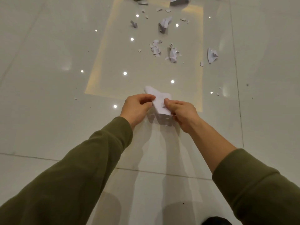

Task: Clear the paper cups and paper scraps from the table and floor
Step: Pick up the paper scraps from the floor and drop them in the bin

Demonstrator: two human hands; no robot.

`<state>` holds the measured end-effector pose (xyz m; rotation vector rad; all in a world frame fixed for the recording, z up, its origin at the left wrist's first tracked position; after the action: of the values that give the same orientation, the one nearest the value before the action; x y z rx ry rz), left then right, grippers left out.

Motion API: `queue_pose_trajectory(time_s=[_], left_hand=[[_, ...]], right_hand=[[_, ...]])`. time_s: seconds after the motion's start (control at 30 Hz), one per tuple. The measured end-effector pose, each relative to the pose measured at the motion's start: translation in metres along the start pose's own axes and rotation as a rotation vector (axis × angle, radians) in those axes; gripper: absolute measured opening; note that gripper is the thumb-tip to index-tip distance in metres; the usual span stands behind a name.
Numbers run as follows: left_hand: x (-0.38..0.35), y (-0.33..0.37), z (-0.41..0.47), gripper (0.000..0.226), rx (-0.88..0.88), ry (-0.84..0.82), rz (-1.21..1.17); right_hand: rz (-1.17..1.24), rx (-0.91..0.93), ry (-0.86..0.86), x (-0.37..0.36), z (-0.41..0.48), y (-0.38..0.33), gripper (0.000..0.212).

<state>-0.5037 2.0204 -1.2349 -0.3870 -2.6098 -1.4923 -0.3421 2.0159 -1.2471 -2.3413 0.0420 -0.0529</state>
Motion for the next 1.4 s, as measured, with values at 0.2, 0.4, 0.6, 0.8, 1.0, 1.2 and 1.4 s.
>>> queue_pose_trajectory(time_s=[0.2,0.4,0.6,0.8,1.0,1.2,1.4], left_hand=[[0.058,-0.022,-0.012,0.021,-0.006,0.155,0.295],[0.076,-0.056,-0.034,0.025,0.067,0.075,0.410],[0.070,-0.050,-0.034,0.018,-0.031,0.151,0.666],[0.046,-0.041,-0.021,0.017,-0.121,0.153,0.750],[-0.028,-0.017,-0.011,0.044,-0.270,-0.049,0.757],[-0.071,-0.002,-0.003,0.038,-0.386,-0.126,0.899],[-0.087,-0.005,-0.009,0.023,-0.529,-0.142,1.015]], right_hand=[[-0.064,0.124,0.166,0.029,-0.006,0.004,0.016],[0.042,0.137,0.250,0.042,-0.014,0.022,0.008],[0.195,0.117,0.242,0.041,-0.019,0.030,0.008],[0.218,-0.034,0.295,0.049,-0.018,0.045,0.054],[0.037,-0.047,0.345,0.056,-0.023,0.055,0.015],[0.053,-0.015,0.463,0.078,-0.024,0.055,0.010],[0.115,-0.043,0.430,0.082,-0.019,0.066,0.007]])
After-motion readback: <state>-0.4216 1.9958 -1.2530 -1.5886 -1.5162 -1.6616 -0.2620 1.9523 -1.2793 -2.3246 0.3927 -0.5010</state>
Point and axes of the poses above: each hand's wrist, its own z-axis towards the middle knuckle, its own x-axis out of the back of the hand, y = z × x, the point moved 6 cm from there along z, towards the middle knuckle, and after that the axes turned 5 degrees about -y, right-handed, at the moved point
